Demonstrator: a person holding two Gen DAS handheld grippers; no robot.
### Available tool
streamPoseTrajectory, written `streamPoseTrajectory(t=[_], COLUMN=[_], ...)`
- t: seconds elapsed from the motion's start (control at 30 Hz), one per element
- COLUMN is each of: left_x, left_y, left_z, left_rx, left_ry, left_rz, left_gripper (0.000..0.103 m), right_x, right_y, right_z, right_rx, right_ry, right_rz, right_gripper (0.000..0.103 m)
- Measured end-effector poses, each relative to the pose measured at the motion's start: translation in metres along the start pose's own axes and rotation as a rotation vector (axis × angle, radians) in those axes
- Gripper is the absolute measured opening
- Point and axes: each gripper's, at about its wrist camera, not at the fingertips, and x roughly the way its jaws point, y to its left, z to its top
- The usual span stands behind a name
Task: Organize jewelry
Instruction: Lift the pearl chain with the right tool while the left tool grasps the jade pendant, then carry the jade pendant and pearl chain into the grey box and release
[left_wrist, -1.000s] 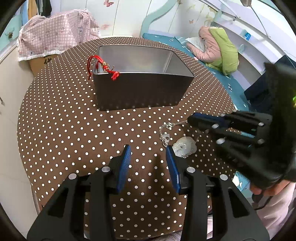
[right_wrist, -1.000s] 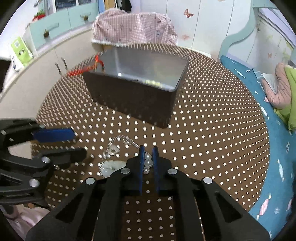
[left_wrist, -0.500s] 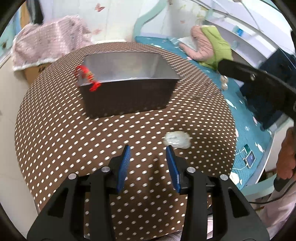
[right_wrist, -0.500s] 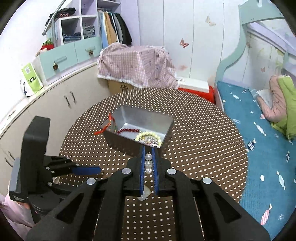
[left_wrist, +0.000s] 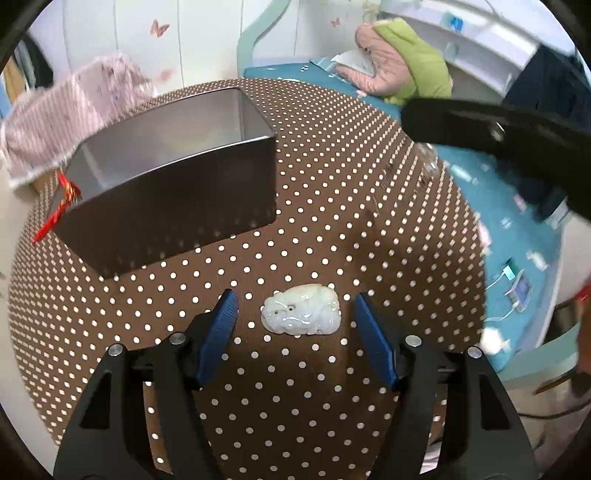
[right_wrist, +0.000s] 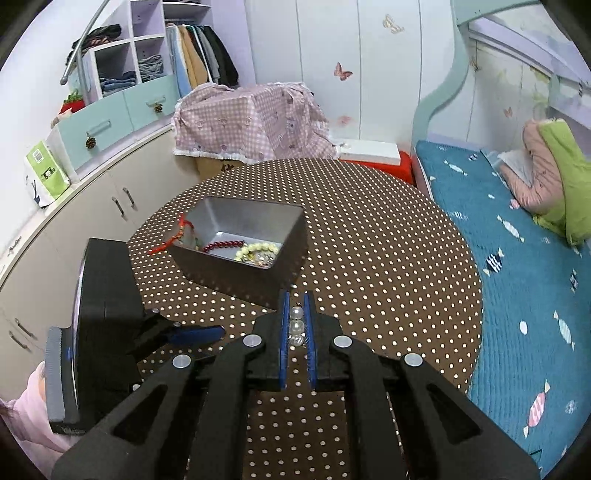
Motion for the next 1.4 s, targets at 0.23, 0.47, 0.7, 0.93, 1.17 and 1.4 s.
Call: streamPoseTrajectory(t=[0.23,0.47,0.7,0.93,1.17,1.4], left_x=[0.001,-0.008,-0.034,-0.068,-0.085,-0.063], left_y=[0.003,0.024,0.031,0.048,0.079,0.102], left_z=[0.0,-0.007,-0.003,0.012,0.041,0.058], left_rx=[0.012,-0.034,-0.054,-0.074,-0.121,-0.17], left_ry=[0.003,0.003,-0.059,-0.159,-0.234,-0.198], left_rz=[0.007,-0.021,-0.018,-0.001,0.033,0.036], left_gripper=[0.043,0.043,0.043,0.043,0.043,0.043], right_x=[0.002,0.0,0.0,-0.012,-0.022,-0.001], right_y=[-0.007,-0.01,-0.006,0.003,0.02,0.031], right_z=[-0.005,-0.003,0.006,0.033,0.071,0.091], right_rx=[0.018,0.018,0.003,-0.032,-0.094,-0.121], right_ry=[0.006,0.0,-0.014,-0.081,-0.165,-0.17], right_rz=[0.011,0.021,0.022,0.05,0.072,0.124], right_gripper=[0.007,0.007,0.007,0.007,0.007,0.007])
